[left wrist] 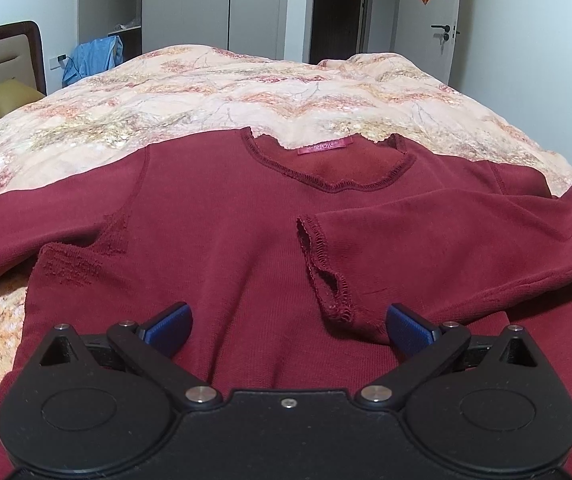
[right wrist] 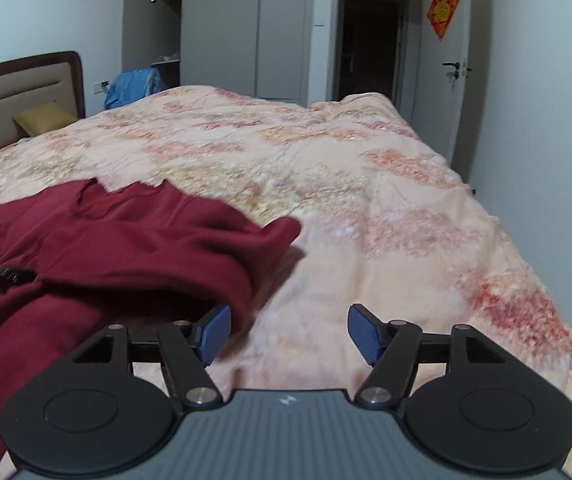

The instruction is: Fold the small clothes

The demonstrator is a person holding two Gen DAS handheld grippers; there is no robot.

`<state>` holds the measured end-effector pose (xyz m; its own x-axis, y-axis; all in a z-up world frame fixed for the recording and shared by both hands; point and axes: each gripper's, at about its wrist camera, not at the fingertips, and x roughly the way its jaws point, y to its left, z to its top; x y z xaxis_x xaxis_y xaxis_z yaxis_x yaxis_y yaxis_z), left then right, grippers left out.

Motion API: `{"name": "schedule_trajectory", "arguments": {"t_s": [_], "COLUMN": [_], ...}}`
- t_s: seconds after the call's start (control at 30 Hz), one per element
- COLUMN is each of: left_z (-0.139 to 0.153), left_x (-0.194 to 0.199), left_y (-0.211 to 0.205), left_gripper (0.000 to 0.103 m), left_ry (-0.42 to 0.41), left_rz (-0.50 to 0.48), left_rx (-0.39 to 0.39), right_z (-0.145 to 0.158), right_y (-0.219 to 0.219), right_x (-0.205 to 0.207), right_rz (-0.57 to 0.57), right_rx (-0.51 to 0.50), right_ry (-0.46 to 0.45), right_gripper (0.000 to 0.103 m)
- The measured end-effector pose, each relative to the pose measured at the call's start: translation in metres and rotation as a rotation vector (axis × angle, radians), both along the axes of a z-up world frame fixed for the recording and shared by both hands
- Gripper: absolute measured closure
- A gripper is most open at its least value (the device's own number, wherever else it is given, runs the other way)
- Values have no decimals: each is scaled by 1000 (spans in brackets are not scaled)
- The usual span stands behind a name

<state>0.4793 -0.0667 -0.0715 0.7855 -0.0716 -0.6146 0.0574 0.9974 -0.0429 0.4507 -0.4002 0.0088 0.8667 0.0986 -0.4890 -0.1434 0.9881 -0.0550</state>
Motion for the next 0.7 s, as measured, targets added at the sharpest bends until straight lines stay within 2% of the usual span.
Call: {"name": "schedule_trajectory", "arguments": {"t_s": [0.13, 0.17, 0.2, 0.23, 0.27, 0.37, 0.43, 0.57, 0.63, 0.7], "left_z": [2, 3, 3, 4, 4, 4, 4, 4, 5, 8], "left_x": [1, 2, 2, 2, 3, 4, 4, 5, 5, 5], "left_y": [-3, -4, -5, -5, -5, -4, -5, -5, -5, -4], "left_gripper": [0, 0, 0, 0, 0, 0, 0, 0, 0, 0], "left_ry": [8, 12, 15, 18, 20, 24, 25, 26, 28, 39], "left_rz": [3, 4, 4, 4, 4, 3, 3, 2, 1, 3], "left_rx": [22, 28, 31, 33, 32, 23, 26, 32, 31, 27], "right_z": [-6, -4, -3, -3, -2, -3, -11, -28, -29, -26], "right_y": [34, 38, 41, 42, 43, 39, 35, 33, 30, 33], "right_x": [16, 22, 27, 32, 32, 11, -6, -8, -4, -7], "right_rz": [-7, -19, -31, -42, -61, -185, -210, -218, -230, -227], "right_rx": [-116, -118, -112, -95, -69, 26, 104, 101, 140, 115], "right_ry": [-45, -54, -50, -34, -20, -36, -1, 32, 50, 37], "right_gripper": [39, 46, 63, 76, 97, 97, 97, 97, 97, 95]}}
